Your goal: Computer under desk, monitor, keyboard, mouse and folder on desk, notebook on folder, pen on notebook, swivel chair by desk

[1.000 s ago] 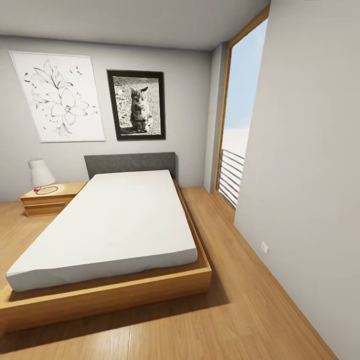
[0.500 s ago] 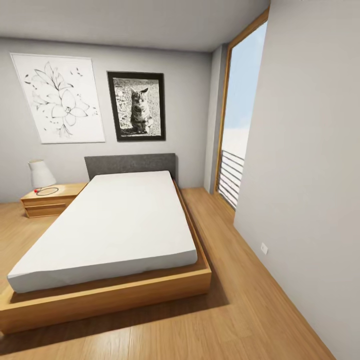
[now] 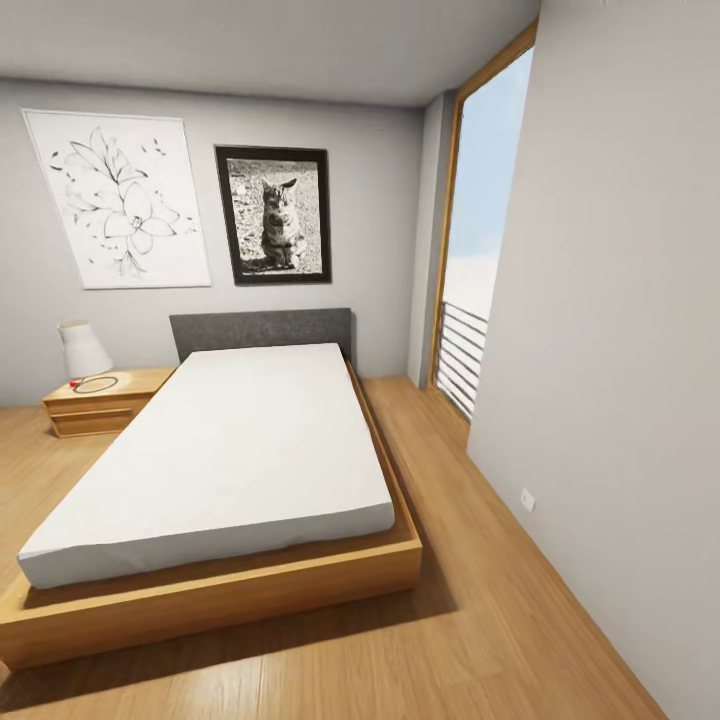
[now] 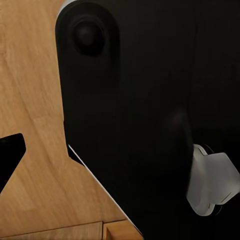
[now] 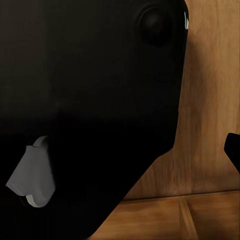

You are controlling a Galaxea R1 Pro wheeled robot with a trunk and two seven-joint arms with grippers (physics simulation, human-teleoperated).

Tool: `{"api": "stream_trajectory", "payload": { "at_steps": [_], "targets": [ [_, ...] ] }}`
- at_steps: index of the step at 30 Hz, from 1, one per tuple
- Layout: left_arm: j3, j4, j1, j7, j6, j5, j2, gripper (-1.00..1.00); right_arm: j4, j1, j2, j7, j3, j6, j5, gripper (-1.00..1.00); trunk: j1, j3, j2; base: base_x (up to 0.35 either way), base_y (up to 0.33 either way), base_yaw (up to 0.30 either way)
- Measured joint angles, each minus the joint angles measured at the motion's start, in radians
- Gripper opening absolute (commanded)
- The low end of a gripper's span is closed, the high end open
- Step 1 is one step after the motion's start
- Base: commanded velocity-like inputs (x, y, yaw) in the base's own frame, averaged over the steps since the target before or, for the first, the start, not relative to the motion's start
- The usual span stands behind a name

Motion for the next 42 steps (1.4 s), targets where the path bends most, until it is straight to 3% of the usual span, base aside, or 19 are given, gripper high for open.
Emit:
{"api": "stream_trajectory", "payload": {
  "at_steps": [42],
  "targets": [
    [0.003,0.000,0.000,0.000,0.000,0.000,-0.001,1.00,0.000,0.000,0.000,0.000,-0.001,0.000,0.001,1.00,-0.161,0.132,0.294,0.000,0.000,0.000]
  ]
}}
